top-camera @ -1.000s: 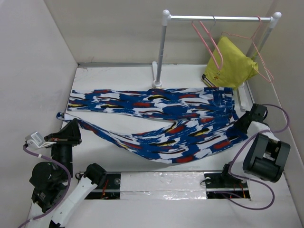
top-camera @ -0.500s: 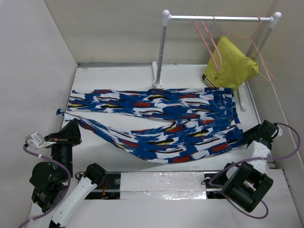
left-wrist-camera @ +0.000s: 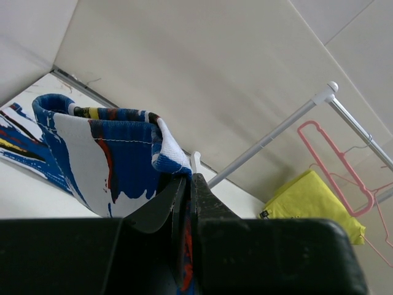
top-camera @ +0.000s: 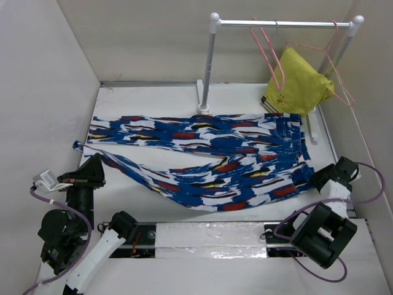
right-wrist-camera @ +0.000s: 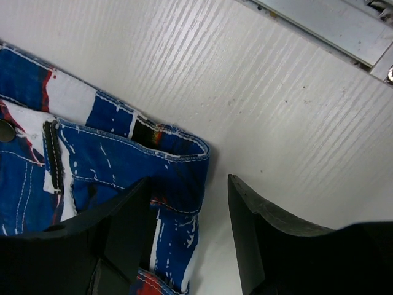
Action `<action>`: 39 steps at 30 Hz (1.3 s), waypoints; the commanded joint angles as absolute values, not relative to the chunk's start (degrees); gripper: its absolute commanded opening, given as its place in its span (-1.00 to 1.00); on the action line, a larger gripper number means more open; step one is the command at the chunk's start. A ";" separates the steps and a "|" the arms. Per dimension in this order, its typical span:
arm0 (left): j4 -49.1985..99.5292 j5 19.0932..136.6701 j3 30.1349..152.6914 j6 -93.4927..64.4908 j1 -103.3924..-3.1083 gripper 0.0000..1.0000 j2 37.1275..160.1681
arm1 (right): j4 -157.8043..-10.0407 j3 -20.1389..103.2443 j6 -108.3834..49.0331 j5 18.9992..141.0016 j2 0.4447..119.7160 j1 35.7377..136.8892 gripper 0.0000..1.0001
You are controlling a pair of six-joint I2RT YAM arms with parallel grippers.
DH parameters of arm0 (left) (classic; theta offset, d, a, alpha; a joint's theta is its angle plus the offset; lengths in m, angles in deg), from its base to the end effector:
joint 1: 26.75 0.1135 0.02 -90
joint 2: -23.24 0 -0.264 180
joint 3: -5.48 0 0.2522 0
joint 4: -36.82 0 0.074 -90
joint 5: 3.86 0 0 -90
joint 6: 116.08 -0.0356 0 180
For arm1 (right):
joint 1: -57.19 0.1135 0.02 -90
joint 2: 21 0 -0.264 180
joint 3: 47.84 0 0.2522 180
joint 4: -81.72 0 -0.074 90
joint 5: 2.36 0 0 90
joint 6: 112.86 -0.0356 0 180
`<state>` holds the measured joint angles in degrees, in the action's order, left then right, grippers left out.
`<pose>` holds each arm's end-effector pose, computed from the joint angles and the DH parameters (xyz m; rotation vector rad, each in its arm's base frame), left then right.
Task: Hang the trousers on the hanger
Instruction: Flatten out the trousers at the center of the board, then fold the trousers at the center of the board.
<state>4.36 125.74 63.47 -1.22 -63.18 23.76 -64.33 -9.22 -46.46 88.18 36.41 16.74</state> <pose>0.0002 0.0280 0.3714 -0.5050 1.1509 -0.5367 0.1390 -0.1189 0.1675 1.3271 2.1143 -0.1349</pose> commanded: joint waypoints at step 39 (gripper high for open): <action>4.43 135.27 65.29 -0.33 -64.54 -1.00 14.98 | -39.89 12.57 -44.57 108.02 15.22 24.04 -1.00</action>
